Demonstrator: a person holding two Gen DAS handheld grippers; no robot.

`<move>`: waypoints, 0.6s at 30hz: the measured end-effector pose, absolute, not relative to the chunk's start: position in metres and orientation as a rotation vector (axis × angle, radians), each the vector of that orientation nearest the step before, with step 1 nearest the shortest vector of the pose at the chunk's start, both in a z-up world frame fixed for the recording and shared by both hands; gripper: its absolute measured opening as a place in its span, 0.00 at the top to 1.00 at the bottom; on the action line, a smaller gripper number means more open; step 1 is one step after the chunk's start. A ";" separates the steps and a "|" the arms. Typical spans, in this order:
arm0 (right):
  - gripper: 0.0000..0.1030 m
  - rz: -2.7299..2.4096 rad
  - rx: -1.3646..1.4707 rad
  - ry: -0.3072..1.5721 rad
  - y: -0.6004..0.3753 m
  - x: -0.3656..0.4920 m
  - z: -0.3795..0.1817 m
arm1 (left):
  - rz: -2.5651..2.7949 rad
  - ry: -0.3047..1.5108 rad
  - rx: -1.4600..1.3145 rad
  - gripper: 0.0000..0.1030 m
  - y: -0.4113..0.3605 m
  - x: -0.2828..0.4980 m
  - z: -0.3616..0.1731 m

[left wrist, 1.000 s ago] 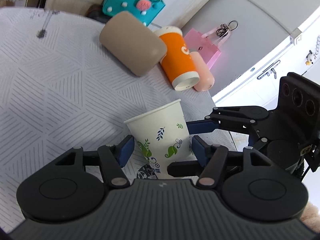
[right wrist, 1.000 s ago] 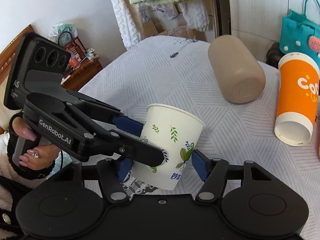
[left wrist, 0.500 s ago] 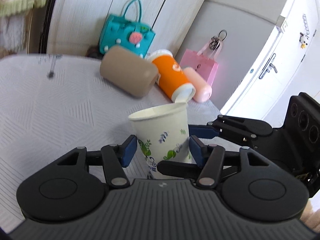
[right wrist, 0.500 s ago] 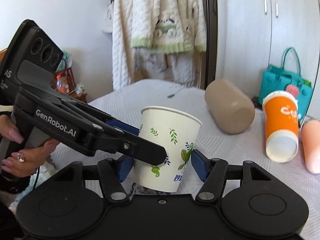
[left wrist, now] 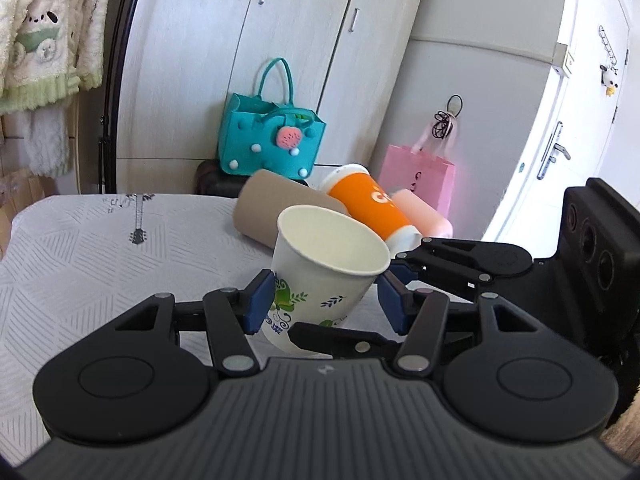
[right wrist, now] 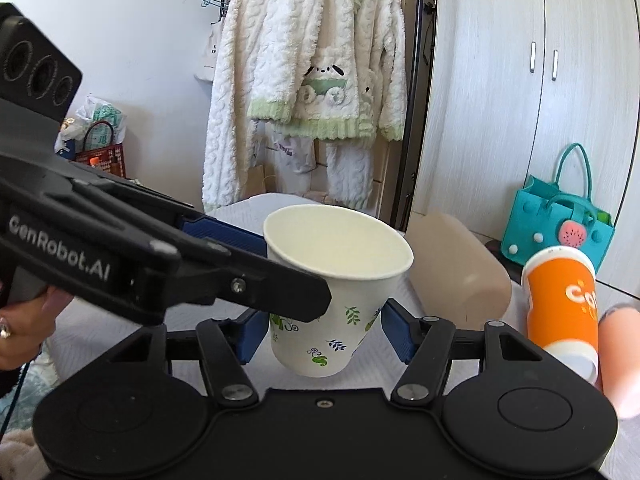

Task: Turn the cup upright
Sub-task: 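Lower the upright cup onto the tablecloth with the right gripper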

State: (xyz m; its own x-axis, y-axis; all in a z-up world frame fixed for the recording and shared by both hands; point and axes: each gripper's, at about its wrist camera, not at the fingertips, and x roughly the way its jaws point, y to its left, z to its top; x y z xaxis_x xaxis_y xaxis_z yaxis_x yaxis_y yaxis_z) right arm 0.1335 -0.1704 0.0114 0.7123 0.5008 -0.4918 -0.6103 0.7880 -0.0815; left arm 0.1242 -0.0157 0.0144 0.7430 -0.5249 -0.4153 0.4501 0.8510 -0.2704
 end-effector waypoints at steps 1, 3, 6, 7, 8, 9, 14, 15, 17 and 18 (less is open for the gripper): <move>0.35 0.618 -0.260 0.465 -0.168 0.136 0.011 | -0.535 0.503 -0.157 0.46 -0.016 0.127 0.014; 0.35 0.607 -0.288 0.458 -0.163 0.141 0.010 | -0.531 0.502 -0.153 0.46 -0.015 0.131 0.012; 0.35 0.604 -0.300 0.470 -0.161 0.148 0.008 | -0.535 0.516 -0.157 0.46 -0.016 0.138 0.006; 0.35 0.601 -0.298 0.487 -0.161 0.151 0.006 | -0.540 0.527 -0.167 0.46 -0.015 0.140 0.004; 0.35 0.598 -0.294 0.516 -0.161 0.155 0.005 | -0.543 0.533 -0.180 0.46 -0.015 0.142 0.001; 0.35 0.599 -0.282 0.537 -0.161 0.159 0.004 | -0.542 0.535 -0.189 0.46 -0.015 0.144 0.000; 0.35 0.603 -0.257 0.559 -0.167 0.166 -0.002 | -0.557 0.563 -0.211 0.46 -0.014 0.151 -0.009; 0.35 0.603 -0.262 0.560 -0.166 0.166 -0.004 | -0.555 0.568 -0.214 0.46 -0.014 0.152 -0.010; 0.34 0.601 -0.278 0.557 -0.164 0.165 -0.005 | -0.554 0.577 -0.230 0.46 -0.012 0.153 -0.011; 0.34 0.599 -0.289 0.553 -0.163 0.164 -0.006 | -0.557 0.583 -0.244 0.46 -0.011 0.155 -0.010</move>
